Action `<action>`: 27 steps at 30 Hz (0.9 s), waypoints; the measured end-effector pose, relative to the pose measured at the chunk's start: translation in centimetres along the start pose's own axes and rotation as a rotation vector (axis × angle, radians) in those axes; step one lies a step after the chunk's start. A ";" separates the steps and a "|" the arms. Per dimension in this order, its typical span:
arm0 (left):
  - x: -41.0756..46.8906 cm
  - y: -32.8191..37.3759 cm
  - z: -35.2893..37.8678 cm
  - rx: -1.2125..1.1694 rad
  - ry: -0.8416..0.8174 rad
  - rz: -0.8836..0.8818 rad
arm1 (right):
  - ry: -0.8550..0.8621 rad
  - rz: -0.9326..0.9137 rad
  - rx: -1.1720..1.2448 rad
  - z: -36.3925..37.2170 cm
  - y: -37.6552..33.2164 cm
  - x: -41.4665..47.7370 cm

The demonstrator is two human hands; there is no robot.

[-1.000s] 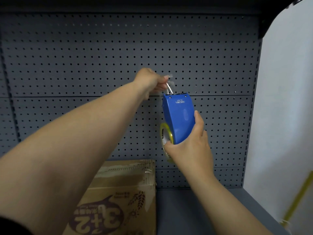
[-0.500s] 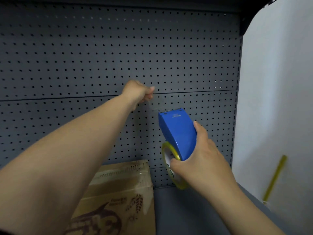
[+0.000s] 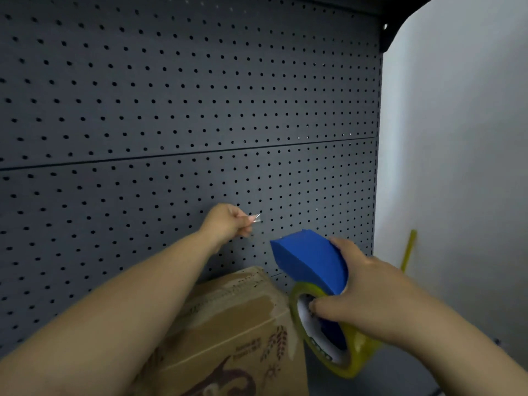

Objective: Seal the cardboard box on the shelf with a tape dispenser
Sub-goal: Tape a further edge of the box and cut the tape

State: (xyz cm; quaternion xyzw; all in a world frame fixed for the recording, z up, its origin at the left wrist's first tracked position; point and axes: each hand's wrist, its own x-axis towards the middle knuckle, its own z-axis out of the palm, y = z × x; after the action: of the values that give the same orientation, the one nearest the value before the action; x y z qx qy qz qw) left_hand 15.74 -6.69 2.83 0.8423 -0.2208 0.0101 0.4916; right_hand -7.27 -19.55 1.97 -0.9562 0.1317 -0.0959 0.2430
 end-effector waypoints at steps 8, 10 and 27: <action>0.7 -3.6 2.4 0.043 -0.102 -0.056 | -0.073 0.095 -0.168 -0.5 -2.5 0.7; 0.8 -4.6 3.0 0.065 -0.130 -0.087 | -0.091 0.106 -0.180 -0.2 -2.5 0.8; 0.8 -6.3 4.4 0.313 -0.216 -0.017 | -0.143 0.153 0.031 2.5 0.5 -0.1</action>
State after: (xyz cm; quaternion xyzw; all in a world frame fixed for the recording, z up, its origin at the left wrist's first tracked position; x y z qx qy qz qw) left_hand 17.96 -8.02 -4.48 0.9065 -0.2609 -0.0505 0.3281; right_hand -6.82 -18.83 -0.41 -0.9440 0.1852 -0.0106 0.2729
